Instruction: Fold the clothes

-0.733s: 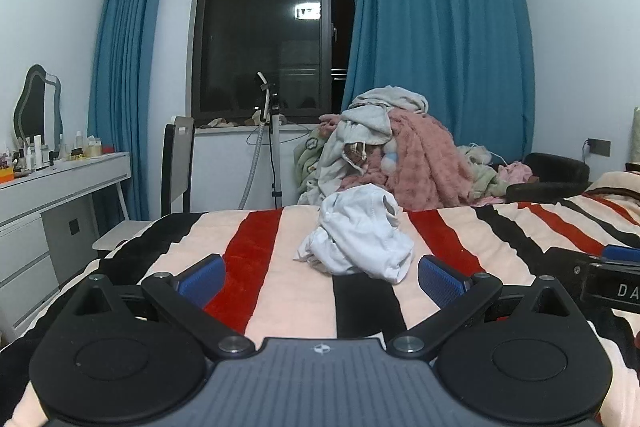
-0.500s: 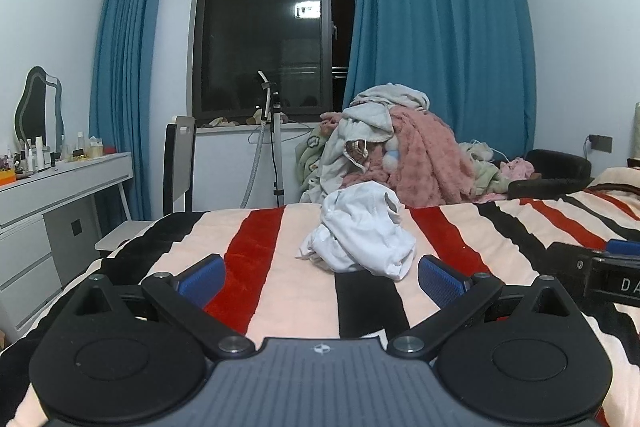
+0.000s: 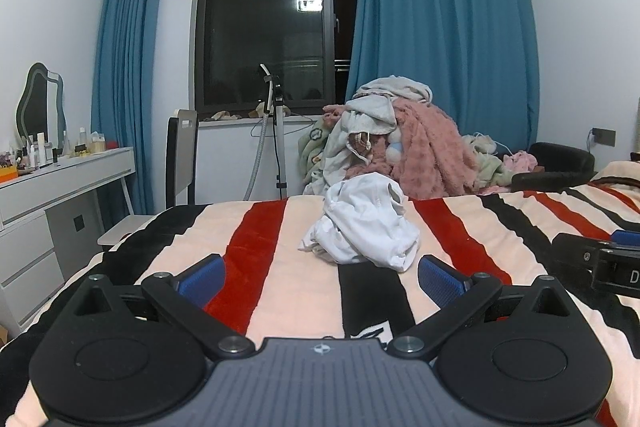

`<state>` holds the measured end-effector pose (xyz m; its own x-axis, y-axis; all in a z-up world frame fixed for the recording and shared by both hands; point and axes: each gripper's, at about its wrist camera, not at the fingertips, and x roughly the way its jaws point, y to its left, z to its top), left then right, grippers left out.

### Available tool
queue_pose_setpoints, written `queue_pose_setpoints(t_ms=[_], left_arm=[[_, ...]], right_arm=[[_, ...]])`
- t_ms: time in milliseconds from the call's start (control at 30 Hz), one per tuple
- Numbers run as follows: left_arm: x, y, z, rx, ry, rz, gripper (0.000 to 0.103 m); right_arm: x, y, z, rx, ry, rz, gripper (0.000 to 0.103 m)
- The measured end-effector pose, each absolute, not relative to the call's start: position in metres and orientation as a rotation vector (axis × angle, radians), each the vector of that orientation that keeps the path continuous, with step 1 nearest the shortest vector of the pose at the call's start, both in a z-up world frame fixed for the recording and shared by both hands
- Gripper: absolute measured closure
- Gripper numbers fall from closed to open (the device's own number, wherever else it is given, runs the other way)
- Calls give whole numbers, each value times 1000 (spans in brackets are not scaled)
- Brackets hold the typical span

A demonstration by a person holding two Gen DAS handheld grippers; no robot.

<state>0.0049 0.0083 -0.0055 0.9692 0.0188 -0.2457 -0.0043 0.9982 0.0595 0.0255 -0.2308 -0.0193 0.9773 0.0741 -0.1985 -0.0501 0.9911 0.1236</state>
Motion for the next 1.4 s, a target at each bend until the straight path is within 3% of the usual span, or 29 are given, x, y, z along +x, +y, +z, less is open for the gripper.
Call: queue_pose_setpoints(t_ms=[567,900,1133,1400], left_arm=[[2,9,-7,60,240,-26,0],[23,15,-10,12,296,-5,0],[92,-7,-21,44,387,-52,1],[212,-59,-46,100,453,-119,8]], right_arm=[[29,-236,-20,181,227,27,12],[33,-243,6,204,91,-75,12],[63,-266,51,366,39,-71,12],[86,-297,-14,306,148,-159,12]])
